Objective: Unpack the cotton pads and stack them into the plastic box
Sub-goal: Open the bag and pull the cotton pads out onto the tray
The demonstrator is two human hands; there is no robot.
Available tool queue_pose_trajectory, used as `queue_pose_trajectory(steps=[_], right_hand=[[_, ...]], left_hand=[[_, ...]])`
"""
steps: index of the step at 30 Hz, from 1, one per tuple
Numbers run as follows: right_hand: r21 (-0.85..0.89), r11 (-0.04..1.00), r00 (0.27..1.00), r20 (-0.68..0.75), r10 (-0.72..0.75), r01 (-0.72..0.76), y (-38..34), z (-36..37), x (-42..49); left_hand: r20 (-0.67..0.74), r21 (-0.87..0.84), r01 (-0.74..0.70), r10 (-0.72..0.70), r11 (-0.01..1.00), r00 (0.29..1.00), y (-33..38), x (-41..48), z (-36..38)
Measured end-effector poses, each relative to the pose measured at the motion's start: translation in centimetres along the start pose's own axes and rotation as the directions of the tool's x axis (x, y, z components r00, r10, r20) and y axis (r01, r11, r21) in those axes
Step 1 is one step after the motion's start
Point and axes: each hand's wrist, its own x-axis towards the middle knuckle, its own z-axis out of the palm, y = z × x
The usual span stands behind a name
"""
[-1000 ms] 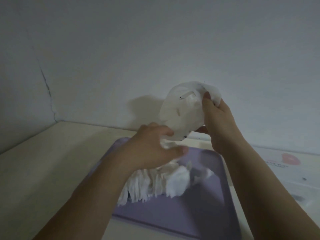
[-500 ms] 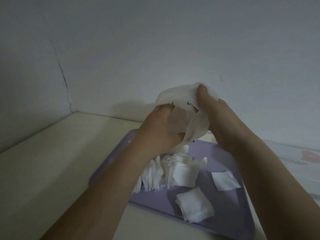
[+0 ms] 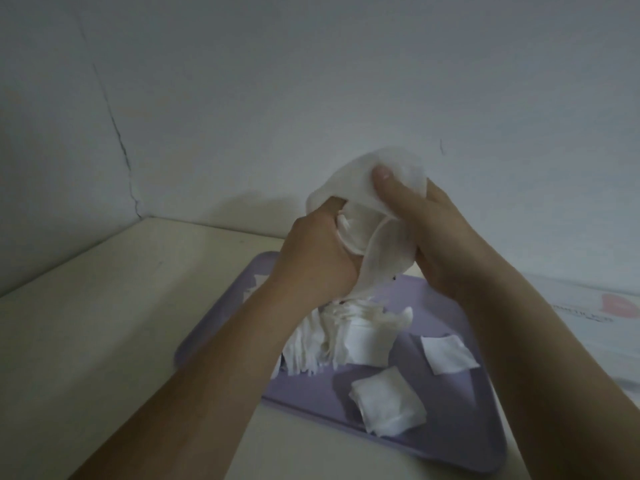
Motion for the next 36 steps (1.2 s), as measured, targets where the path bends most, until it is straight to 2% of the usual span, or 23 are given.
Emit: queue_pose_trajectory(steps=[2,4,7,10,13,15,16,18,19,20,22,24,25,27,30,32,36], right_hand=[[0.021,1.0,0.998,0.056,0.013,-0.014,0.3,-0.2,0.0],[-0.034,0.995,0.994,0.038,0.1,-0.098,0.5,-0.3,0.0],[-0.155,0.962,0.97,-0.129,0.208,-0.227,0.7,-0.5,0.4],[-0.081,0.962,0.918,-0.33,0.22,-0.26,0.5,-1.5,0.9],[-0.016,0.971,0.89,-0.404,0.211,-0.237,0.7,-3.0,1.2],[0.025,0.978,0.877,-0.438,0.198,-0.208,0.9,-3.6,1.3],[0.036,0.981,0.874,-0.449,0.185,-0.189,0.9,-3.6,1.3],[0.052,0.988,0.882,-0.445,0.155,-0.147,1.0,-3.6,1.3],[0.055,0.99,0.886,-0.442,0.139,-0.128,0.9,-3.5,1.2],[0.051,0.992,0.888,-0.444,0.123,-0.112,0.9,-3.5,1.2],[0.03,0.996,0.895,-0.437,0.087,-0.082,0.5,-3.4,1.1],[-0.008,0.998,0.913,-0.404,0.05,-0.058,-0.1,-3.1,0.9],[-0.028,0.999,0.925,-0.378,0.029,-0.043,-0.4,-2.8,0.7],[-0.061,0.998,0.948,-0.318,-0.025,0.006,-0.9,-2.3,0.3],[-0.04,0.994,0.971,-0.214,-0.104,0.098,-1.0,-1.6,0.1],[0.033,0.993,0.98,-0.17,-0.104,0.111,-0.7,-1.2,0.1],[0.103,0.995,0.991,-0.133,0.033,-0.019,0.2,-1.1,0.7]], left_hand=[[-0.053,-0.042,0.007,-0.009,0.999,0.999,0.1,0.0,0.1],[-0.086,-0.06,-0.004,-0.002,0.998,0.996,0.1,0.0,0.4],[-0.107,-0.066,-0.042,0.035,0.997,0.994,0.0,0.1,0.5],[-0.096,-0.008,-0.093,0.092,0.996,0.991,-0.3,0.5,-0.3],[-0.041,0.126,-0.054,0.06,0.991,0.997,-0.5,1.2,-1.8],[0.054,0.264,0.014,-0.03,0.964,0.998,-0.9,1.3,-2.2],[0.167,0.339,0.037,-0.099,0.94,0.981,-1.2,1.2,-2.1],[0.429,0.418,0.031,-0.228,0.908,0.874,-1.6,0.6,-1.6],[0.508,0.405,0.018,-0.242,0.914,0.827,-1.9,0.3,-1.5],[0.532,0.363,0.019,-0.224,0.932,0.817,-1.9,0.2,-1.5],[0.458,0.224,0.036,-0.138,0.974,0.878,-1.7,0.4,-1.6],[0.268,0.083,-0.012,-0.011,0.996,0.963,-1.3,0.9,-1.3],[0.172,0.022,-0.064,0.059,0.998,0.983,-1.1,1.0,-1.0],[0.067,-0.014,-0.171,0.172,0.985,0.983,-0.8,1.0,-0.2],[0.051,0.1,-0.203,0.199,0.974,0.979,-1.4,0.9,0.5],[0.031,0.069,-0.156,0.154,0.985,0.988,-1.3,0.8,0.6],[0.032,0.077,-0.153,0.151,0.985,0.988,-0.7,0.4,0.5]])
